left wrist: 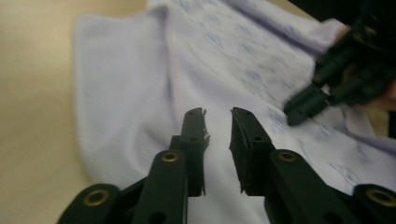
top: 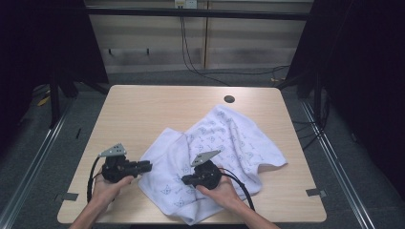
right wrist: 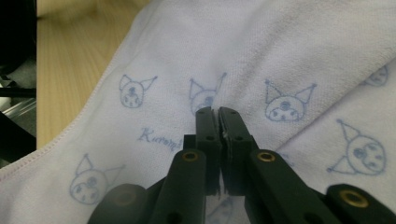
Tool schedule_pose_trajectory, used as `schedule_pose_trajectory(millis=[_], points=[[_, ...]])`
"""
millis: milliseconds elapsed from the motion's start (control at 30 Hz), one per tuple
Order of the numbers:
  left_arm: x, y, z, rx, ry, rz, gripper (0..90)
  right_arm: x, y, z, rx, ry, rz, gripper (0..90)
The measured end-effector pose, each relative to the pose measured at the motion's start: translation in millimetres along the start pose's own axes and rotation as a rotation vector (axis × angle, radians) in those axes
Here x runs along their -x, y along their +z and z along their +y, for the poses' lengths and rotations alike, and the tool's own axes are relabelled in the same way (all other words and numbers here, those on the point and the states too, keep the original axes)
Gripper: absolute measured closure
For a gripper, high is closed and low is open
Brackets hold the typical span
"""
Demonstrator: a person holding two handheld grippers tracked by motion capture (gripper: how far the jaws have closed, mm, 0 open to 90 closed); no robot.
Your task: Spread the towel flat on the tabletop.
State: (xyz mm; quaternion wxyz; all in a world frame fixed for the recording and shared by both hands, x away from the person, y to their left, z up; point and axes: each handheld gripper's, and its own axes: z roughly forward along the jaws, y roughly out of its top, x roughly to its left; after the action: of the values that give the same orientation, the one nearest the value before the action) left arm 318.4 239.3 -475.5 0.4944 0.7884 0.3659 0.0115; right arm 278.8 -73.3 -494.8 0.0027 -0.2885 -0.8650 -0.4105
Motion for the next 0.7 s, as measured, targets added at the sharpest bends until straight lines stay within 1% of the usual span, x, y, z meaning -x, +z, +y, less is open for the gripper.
schedule_pose_trajectory(millis=[33,67,100,133,167,200,233,267,300,333,367,400,467,500,533,567,600,633,667,700], points=[[-6.4,4.0,2.3,0.011,-0.012,0.027,77.8,0.5,-2.4,0.0,-0.006,0.006,0.004,88.1],[-12.3,10.1,3.6,0.006,-0.036,0.035,78.9,1.3,-4.7,-0.2,-0.006,0.002,0.003,88.2],[-15.2,16.1,4.2,-0.015,-0.029,0.059,79.2,1.7,-7.4,-0.7,-0.005,-0.002,0.014,88.2],[-17.3,26.4,4.5,-0.073,0.001,0.109,78.9,1.9,-9.5,-1.3,-0.001,-0.004,0.022,88.2],[-19.5,37.5,4.3,-0.124,-0.003,0.105,74.9,3.9,-14.2,-3.8,-0.007,-0.012,0.021,88.0],[-19.2,46.0,3.8,-0.145,-0.009,0.097,74.9,3.9,-14.2,-3.8,-0.007,-0.012,0.021,88.0],[-16.9,52.1,3.6,-0.152,0.023,0.097,75.4,6.5,-15.5,-6.0,-0.009,-0.021,0.02,87.5],[-13.8,53.7,4.5,-0.164,0.035,0.089,76.2,10.5,-17.0,-9.7,-0.009,-0.013,0.019,87.5],[-11.7,53.6,4.6,-0.174,0.051,0.08,78.1,14.2,-18.4,-12.6,-0.015,-0.003,0.018,87.4],[-4.2,51.3,1.4,-0.193,0.104,0.085,80.1,19.3,-21.8,-16.8,-0.024,-0.006,0.008,87.3],[-0.7,49.7,-1.3,-0.193,0.103,0.073,80.4,21.9,-24.0,-18.3,-0.027,-0.001,0.008,87.2],[-0.7,49.7,-1.3,-0.193,0.103,0.073,80.3,21.9,-24.0,-18.3,-0.027,-0.001,0.008,87.2],[7.6,43.8,-7.6,-0.208,0.121,0.058,80.4,25.6,-30.9,-21.0,-0.035,-0.007,-0.017,85.1],[12.5,40.7,-11.2,-0.211,0.127,0.052,80.4,26.0,-33.3,-22.3,-0.036,-0.005,-0.029,81.9],[18.0,37.2,-14.9,-0.216,0.137,0.055,80.3,26.2,-40.5,-27.1,-0.032,-0.004,-0.045,74.3],[22.8,34.2,-18.5,-0.222,0.142,0.043,80.3,26.2,-40.5,-27.1,-0.032,-0.004,-0.045,74.3],[27.5,30.6,-22.1,-0.232,0.147,0.03,80.2,22.9,-48.2,-30.1,0.0,0.014,-0.054,66.2],[29.9,28.8,-24.1,-0.234,0.141,0.022,80.2,22.9,-48.2,-30.1,0.0,0.014,-0.054,66.2],[32.6,26.2,-26.7,-0.243,0.134,-0.002,80.2,20.8,-50.5,-29.4,0.014,0.016,-0.053,64.9],[34.2,24.6,-28.1,-0.247,0.133,-0.01,80.1,16.4,-53.7,-26.2,0.05,0.02,-0.029,64.4]])
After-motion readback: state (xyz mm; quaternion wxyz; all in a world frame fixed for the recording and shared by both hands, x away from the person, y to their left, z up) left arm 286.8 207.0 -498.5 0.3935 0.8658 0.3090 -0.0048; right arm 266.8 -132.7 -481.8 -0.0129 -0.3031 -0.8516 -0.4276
